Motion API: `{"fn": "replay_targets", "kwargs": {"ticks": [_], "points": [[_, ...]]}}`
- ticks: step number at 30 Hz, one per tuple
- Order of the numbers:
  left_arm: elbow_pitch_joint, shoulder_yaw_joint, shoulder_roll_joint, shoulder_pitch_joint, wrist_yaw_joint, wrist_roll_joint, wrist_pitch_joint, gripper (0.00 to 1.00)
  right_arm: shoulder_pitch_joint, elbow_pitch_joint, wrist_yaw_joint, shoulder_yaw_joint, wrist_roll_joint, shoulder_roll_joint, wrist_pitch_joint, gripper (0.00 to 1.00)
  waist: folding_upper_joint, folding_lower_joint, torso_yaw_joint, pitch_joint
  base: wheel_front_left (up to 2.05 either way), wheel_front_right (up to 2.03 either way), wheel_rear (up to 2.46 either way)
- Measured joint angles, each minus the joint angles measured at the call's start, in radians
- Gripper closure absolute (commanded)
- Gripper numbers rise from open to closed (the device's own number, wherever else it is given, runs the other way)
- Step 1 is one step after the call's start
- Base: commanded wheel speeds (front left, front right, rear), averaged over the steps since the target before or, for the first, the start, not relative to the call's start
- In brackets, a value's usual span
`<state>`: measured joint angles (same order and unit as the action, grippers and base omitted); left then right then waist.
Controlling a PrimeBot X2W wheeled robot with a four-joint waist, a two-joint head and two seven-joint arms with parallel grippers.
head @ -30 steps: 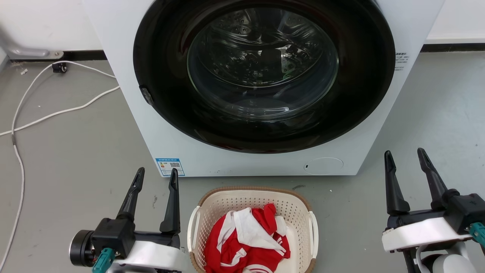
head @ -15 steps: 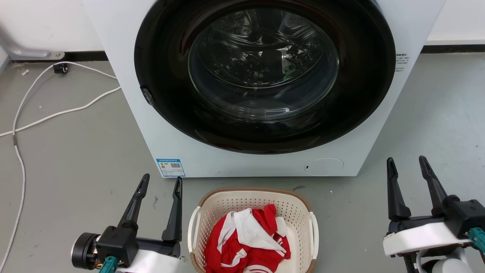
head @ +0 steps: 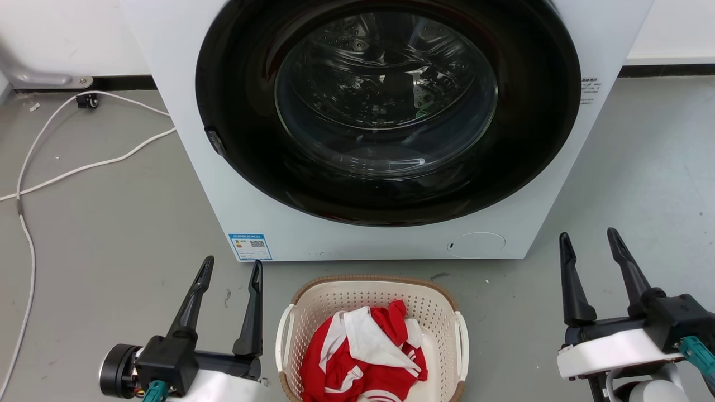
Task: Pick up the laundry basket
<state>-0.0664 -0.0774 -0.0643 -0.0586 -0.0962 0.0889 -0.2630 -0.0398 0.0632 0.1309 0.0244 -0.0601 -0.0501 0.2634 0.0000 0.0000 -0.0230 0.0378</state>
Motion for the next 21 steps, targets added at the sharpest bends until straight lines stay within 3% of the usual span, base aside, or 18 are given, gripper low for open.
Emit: {"fn": "replay_targets", "kwargs": {"ticks": [21], "points": [[0.045,0.011,0.012,-0.003,-0.025,-0.028,0.000,0.00,-0.016,0.012,0.000,-0.004,0.012,0.000,0.000,0.00,0.0000,0.0000,-0.006,0.042,0.00,0.00,0.00]]}}
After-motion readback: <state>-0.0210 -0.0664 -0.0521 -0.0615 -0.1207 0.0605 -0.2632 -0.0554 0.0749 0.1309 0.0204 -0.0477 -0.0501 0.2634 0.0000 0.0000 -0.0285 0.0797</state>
